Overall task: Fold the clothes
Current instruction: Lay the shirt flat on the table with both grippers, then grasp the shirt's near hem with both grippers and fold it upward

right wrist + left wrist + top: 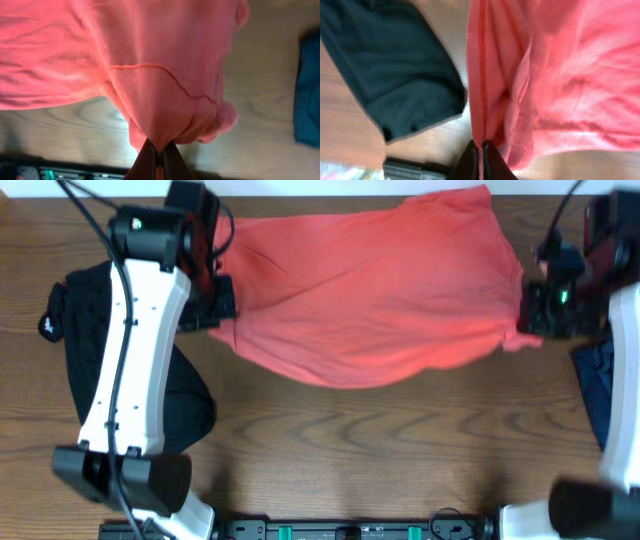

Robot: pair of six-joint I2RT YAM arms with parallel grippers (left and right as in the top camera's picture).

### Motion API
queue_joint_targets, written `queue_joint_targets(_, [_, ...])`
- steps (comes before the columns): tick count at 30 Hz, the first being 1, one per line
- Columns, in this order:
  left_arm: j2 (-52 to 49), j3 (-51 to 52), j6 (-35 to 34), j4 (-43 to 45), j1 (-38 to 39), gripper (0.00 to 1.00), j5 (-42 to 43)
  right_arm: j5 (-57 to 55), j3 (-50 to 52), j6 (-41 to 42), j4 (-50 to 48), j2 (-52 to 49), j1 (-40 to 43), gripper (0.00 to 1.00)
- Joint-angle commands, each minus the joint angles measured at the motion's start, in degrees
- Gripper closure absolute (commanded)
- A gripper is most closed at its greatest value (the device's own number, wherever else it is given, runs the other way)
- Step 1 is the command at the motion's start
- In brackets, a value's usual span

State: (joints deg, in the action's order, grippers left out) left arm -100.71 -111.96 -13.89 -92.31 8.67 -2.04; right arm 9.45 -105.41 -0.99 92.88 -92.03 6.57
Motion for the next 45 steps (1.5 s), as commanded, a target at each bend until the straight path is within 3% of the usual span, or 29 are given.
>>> queue_joint_targets(1, [6.9,7.7,-4.0,-2.9,-0.2,0.94,-2.3,-3.0,11.8,4.8,-3.3,10.9,0.9,0.99])
queue_joint_targets(5, [18.3,20.2,-7.5,2.4,-0.2,0.94,-2.2,-3.3,25.7,6.8,-7.1,23.2,2.8,0.99])
queue_joint_targets(9, [28.0,31.2,-9.5,6.7,-0.2,0.94,-2.2,-3.8,33.3,6.7,-6.7,29.7,5.2,0.99])
queue_joint_targets(17, [37.4,46.4,-12.0,14.7,-0.2,0.94,-2.3,-4.1,35.9,6.1,-8.9,29.0,5.8,0.99])
queue_joint_targets(22, [35.6,51.5,-11.9,22.6,-0.2,0.94,-3.6,-3.7,35.9,5.6,-12.7,23.7,5.8,0.99])
queue_joint_targets(34, [22.8,51.8,-11.3,39.9,-0.2,0.94,-5.8,-0.8,35.9,4.7,-22.4,8.4,5.8,0.99])
queue_joint_targets(45, [13.6,51.8,-11.3,49.4,-0.3,0.94,-9.1,0.2,35.9,4.8,-32.9,-1.2,5.9,0.99])
